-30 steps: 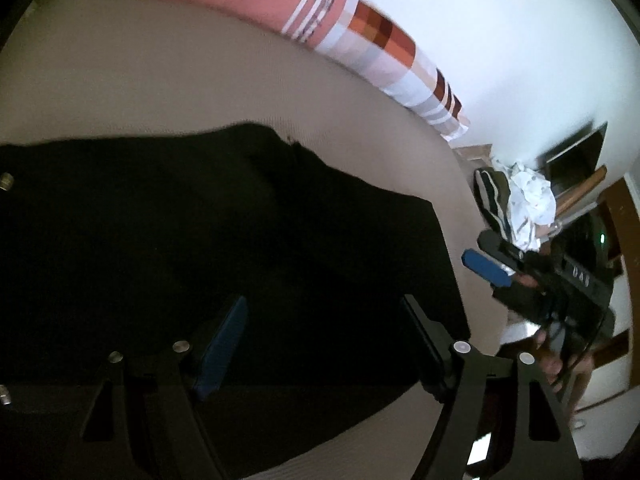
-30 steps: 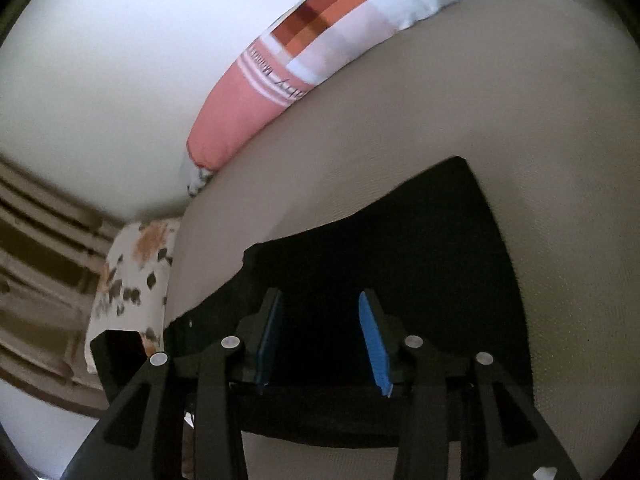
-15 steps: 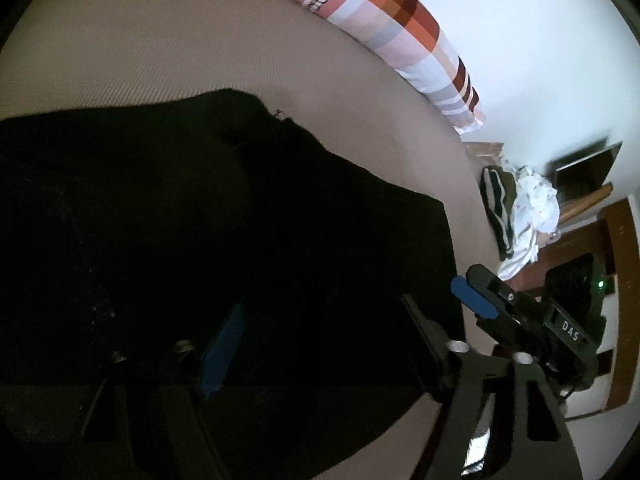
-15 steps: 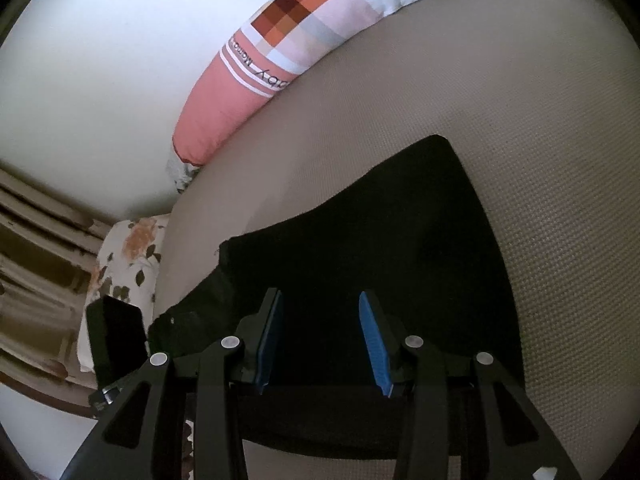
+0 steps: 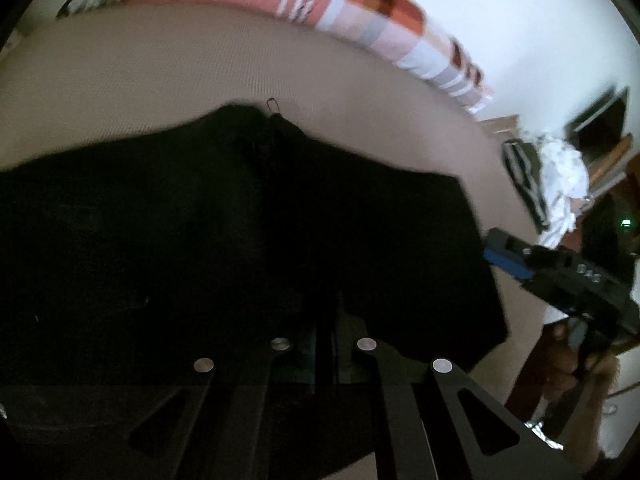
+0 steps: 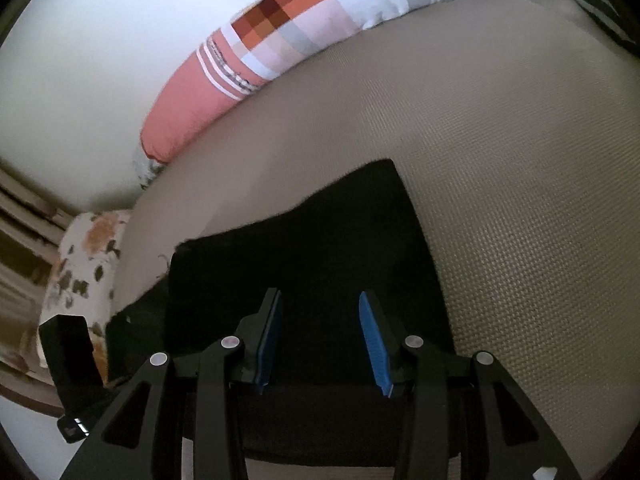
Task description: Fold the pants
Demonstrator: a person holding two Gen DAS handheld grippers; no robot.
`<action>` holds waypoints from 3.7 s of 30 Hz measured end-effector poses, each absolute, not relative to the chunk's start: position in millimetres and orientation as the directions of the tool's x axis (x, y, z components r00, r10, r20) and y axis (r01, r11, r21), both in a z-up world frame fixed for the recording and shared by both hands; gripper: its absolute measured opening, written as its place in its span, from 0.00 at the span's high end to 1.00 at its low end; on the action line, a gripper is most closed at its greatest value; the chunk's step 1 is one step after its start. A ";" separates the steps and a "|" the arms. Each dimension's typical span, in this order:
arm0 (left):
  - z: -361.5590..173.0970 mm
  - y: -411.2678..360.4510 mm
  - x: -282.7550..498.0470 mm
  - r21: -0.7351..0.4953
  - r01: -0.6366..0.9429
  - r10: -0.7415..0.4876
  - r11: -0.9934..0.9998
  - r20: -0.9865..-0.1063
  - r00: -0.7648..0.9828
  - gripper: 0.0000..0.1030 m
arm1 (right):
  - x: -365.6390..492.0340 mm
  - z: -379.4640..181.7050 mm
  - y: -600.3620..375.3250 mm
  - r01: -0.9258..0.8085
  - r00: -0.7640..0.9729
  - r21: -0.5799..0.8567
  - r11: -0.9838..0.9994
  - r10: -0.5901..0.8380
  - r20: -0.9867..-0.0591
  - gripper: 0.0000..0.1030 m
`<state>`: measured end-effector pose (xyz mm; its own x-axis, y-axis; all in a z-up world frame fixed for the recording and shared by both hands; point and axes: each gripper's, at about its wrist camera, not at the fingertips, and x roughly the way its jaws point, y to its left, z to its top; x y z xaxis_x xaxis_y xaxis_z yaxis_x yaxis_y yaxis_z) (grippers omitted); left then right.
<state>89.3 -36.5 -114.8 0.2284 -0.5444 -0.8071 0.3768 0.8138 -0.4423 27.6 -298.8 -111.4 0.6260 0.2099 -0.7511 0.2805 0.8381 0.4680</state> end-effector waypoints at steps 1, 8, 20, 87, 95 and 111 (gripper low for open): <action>-119.7 -34.8 89.9 -0.445 0.375 -0.546 0.814 -0.807 0.227 0.96 | 28.5 -114.5 -297.6 0.284 0.615 0.457 0.843 0.205 -0.761 0.62; -110.8 -47.1 76.0 -0.247 0.481 -0.437 0.842 -0.834 0.337 0.82 | 34.5 -131.1 -295.6 0.298 0.573 0.425 0.855 0.196 -0.796 0.64; -78.7 -77.1 105.9 -0.098 0.570 -0.434 0.816 -0.754 0.493 0.61 | 78.1 -112.3 -307.5 0.249 0.651 0.302 0.920 0.073 -0.756 0.63; -98.6 250.2 112.9 -0.427 0.086 -0.425 0.900 -0.819 0.385 0.39 | 70.4 -118.2 -113.3 -0.154 0.397 0.414 0.897 0.440 -0.805 0.52; -117.9 260.5 145.7 -0.592 0.175 -0.617 0.787 -0.748 0.243 0.39 | 75.6 -83.9 -130.4 -0.105 0.452 0.359 0.927 0.366 -0.813 0.50; -136.2 254.2 184.4 -0.759 0.274 -0.805 0.591 -0.579 0.131 0.59 | 91.5 -92.5 -134.1 -0.007 0.450 0.364 0.931 0.328 -0.831 0.49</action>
<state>184.4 254.2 -136.2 0.1310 -0.8047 -0.5790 0.2738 0.5907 -0.7590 91.5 -134.1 -92.5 0.4496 0.3279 -0.8309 -0.0066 0.9314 0.3639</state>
